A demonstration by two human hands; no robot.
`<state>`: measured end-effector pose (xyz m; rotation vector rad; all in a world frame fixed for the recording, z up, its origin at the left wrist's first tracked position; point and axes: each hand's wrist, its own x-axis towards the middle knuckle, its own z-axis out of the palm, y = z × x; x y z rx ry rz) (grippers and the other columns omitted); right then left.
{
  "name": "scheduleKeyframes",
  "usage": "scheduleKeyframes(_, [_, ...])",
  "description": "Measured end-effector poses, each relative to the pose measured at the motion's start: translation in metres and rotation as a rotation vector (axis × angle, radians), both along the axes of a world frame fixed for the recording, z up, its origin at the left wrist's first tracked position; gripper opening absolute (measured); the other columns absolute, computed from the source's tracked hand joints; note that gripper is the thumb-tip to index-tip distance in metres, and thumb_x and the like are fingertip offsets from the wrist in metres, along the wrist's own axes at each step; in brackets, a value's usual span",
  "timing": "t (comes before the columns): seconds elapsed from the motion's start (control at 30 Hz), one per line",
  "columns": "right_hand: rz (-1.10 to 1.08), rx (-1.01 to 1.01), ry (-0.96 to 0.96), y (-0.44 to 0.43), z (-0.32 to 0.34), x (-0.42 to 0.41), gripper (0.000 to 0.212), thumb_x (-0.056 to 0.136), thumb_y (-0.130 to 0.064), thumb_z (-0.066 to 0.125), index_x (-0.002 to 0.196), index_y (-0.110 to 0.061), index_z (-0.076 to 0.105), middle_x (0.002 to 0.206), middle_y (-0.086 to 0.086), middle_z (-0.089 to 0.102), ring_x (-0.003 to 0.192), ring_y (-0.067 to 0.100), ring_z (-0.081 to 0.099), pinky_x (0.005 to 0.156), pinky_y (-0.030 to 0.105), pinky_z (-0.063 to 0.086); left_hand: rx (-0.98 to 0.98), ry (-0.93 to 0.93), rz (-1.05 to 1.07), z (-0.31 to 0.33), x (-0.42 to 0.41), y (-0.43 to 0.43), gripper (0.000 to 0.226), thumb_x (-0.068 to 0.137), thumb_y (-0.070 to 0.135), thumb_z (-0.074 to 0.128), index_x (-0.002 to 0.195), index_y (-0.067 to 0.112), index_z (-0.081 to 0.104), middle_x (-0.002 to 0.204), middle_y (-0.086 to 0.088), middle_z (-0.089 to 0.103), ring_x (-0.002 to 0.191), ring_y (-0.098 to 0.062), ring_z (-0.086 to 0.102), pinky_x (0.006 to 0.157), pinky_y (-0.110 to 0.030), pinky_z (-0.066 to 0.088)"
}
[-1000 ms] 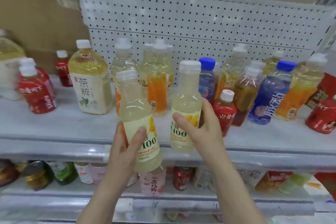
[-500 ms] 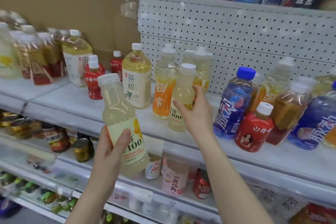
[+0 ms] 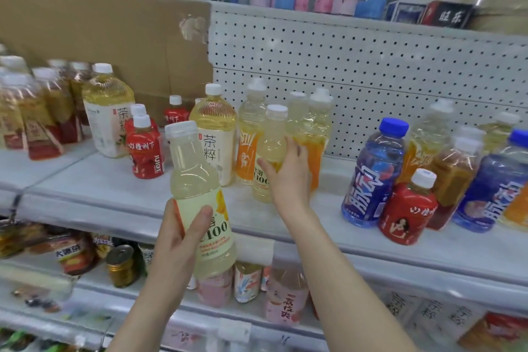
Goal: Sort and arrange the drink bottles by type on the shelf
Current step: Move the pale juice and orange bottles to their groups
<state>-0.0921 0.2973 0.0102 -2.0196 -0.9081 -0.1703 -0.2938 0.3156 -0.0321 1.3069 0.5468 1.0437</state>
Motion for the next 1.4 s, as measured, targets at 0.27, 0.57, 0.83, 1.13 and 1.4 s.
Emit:
scheduleKeyframes(0.27, [-0.248, 0.376, -0.205, -0.017, 0.004, 0.012, 0.060, 0.092, -0.037, 0.073, 0.139, -0.013, 0.044, 0.134, 0.005, 0.048, 0.123, 0.019, 0.045, 0.106, 0.037, 0.043, 0.012, 0.012, -0.049, -0.001, 0.001, 0.012, 0.068, 0.058, 0.061, 0.075, 0.116, 0.029, 0.058, 0.110, 0.001, 0.073, 0.103, -0.020, 0.070, 0.087, -0.043, 0.053])
scheduleKeyframes(0.57, [-0.084, 0.266, 0.188, -0.023, 0.010, 0.039, 0.078, 0.096, -0.036, 0.068, 0.157, -0.019, 0.021, 0.154, 0.003, 0.044, 0.139, 0.025, 0.047, 0.115, 0.046, 0.041, 0.058, 0.002, -0.060, 0.004, 0.008, 0.009, 0.067, 0.058, 0.063, 0.076, 0.116, 0.036, 0.055, 0.109, 0.010, 0.072, 0.102, -0.010, 0.069, 0.090, -0.043, 0.053])
scheduleKeyframes(0.83, [-0.106, 0.413, -0.009, -0.125, 0.014, 0.013, 0.066, 0.089, -0.046, 0.072, 0.145, -0.031, 0.040, 0.131, -0.010, 0.063, 0.119, 0.013, 0.063, 0.101, 0.048, 0.052, 0.247, 0.103, -0.085, 0.023, 0.058, -0.014, 0.064, 0.072, 0.045, 0.083, 0.127, 0.035, 0.052, 0.113, 0.021, 0.068, 0.106, 0.004, 0.063, 0.085, -0.020, 0.051])
scheduleKeyframes(1.13, [-0.088, 0.416, 0.076, -0.173, 0.015, 0.019, 0.069, 0.084, -0.039, 0.080, 0.141, -0.047, 0.042, 0.113, -0.032, 0.064, 0.107, -0.012, 0.062, 0.099, 0.028, 0.051, 0.342, 0.235, -0.115, 0.018, 0.181, -0.026, 0.055, 0.082, 0.019, 0.079, 0.126, 0.025, 0.048, 0.118, 0.011, 0.057, 0.101, -0.002, 0.053, 0.071, 0.004, 0.036])
scheduleKeyframes(1.4, [-0.052, 0.380, 0.113, -0.182, 0.015, 0.026, 0.056, 0.083, -0.042, 0.080, 0.121, -0.059, 0.042, 0.109, -0.031, 0.065, 0.104, -0.009, 0.064, 0.095, 0.028, 0.053, 0.380, 0.318, -0.089, 0.015, 0.209, -0.016, 0.063, 0.087, 0.021, 0.074, 0.142, 0.017, 0.042, 0.134, 0.002, 0.058, 0.122, -0.015, 0.054, 0.095, -0.026, 0.040])
